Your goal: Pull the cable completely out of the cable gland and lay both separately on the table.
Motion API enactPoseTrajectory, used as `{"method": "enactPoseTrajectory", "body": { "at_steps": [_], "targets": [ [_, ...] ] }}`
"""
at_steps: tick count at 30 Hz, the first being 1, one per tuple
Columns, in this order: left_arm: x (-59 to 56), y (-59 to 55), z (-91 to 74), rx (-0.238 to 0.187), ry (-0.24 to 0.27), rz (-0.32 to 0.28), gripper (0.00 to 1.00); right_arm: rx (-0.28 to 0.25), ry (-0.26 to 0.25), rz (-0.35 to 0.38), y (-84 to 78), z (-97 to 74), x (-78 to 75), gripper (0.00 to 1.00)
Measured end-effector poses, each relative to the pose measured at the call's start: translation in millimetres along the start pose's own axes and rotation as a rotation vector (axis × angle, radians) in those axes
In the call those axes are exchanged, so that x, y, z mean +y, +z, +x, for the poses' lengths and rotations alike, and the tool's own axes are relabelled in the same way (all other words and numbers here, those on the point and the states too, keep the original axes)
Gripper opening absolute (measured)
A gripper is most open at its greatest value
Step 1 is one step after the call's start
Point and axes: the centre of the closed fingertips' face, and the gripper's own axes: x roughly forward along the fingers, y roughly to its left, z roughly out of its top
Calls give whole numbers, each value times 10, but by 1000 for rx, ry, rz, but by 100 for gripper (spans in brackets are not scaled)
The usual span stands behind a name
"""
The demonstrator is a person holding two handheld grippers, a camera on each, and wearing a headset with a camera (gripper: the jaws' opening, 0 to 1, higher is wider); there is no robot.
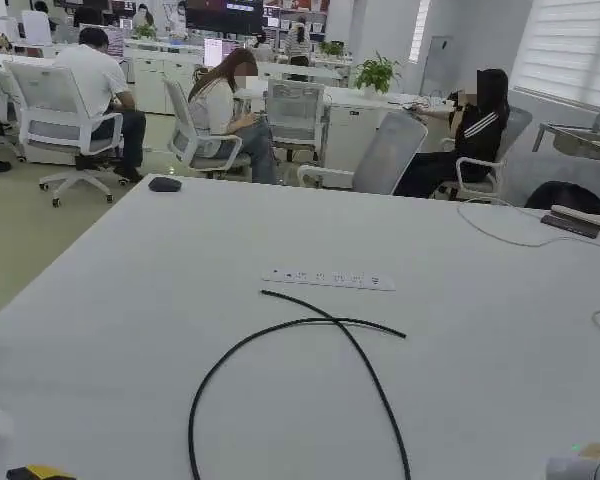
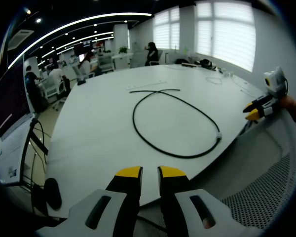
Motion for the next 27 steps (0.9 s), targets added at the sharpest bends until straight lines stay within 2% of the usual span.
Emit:
{"method": "enactPoseTrajectory", "body": {
  "at_steps": [6,11,14,17,27],
  "targets": [
    [26,-24,9,12,7,-7,33,3,-2,0,-5,-2,-7,47],
    [15,-23,9,9,2,-10,32,11,2,-1,-14,0,-1,46],
    [15,-13,12,4,1,-12,31,-11,-11,1,20,-9,-23,43],
    [37,-7,9,-6,4,-30,31,8,-7,-1,-8,-7,-11,43],
    [12,-1,-5,-8,9,-22,30,6,-5,0,-10,-1,-18,42]
  ]
}}
